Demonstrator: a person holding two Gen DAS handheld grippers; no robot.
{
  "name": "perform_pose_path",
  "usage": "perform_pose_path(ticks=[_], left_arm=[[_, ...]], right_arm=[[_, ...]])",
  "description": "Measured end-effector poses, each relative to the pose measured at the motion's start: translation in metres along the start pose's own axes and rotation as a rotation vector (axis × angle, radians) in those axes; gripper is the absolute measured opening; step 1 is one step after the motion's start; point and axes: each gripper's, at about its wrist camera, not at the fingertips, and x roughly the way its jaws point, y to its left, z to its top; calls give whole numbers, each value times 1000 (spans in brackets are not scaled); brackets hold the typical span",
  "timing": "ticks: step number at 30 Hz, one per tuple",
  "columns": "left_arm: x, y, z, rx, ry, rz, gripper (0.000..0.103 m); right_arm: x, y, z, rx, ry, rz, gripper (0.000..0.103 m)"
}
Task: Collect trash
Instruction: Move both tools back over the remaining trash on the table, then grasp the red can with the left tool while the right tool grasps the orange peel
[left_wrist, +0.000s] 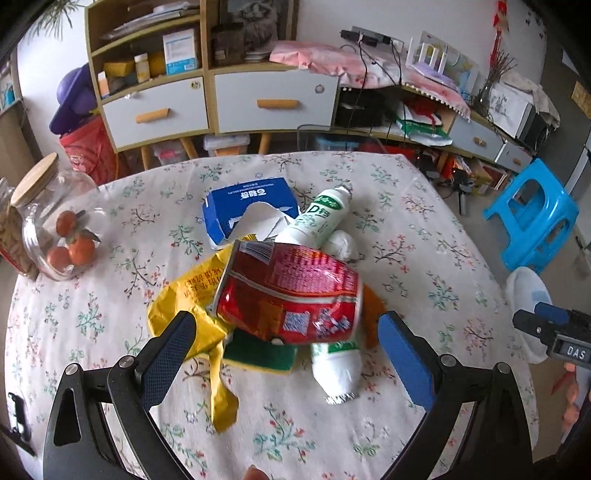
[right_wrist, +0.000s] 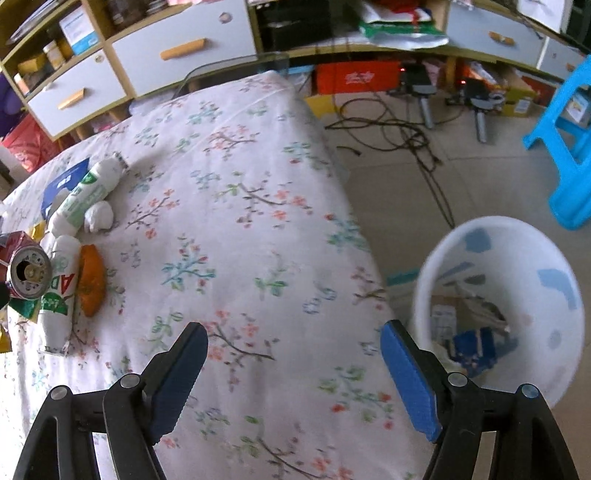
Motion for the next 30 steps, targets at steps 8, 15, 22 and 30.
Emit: perform_pose_path(ticks=[8,15,22,30], left_arm=[[19,14,7,-74,24,-106,97],[13,18,4,-79,-2,-154,91],[-12,38,-5,-114,-19,-138,91],[-31,65,-24,-132,-21,-112,91]], right_arm=[[17,23,6,-29,24,18,81],[28,43,11,-39,37,38,81],[38,79,9,-117,36,87,81],[66,118,2,-178,93,144,79]])
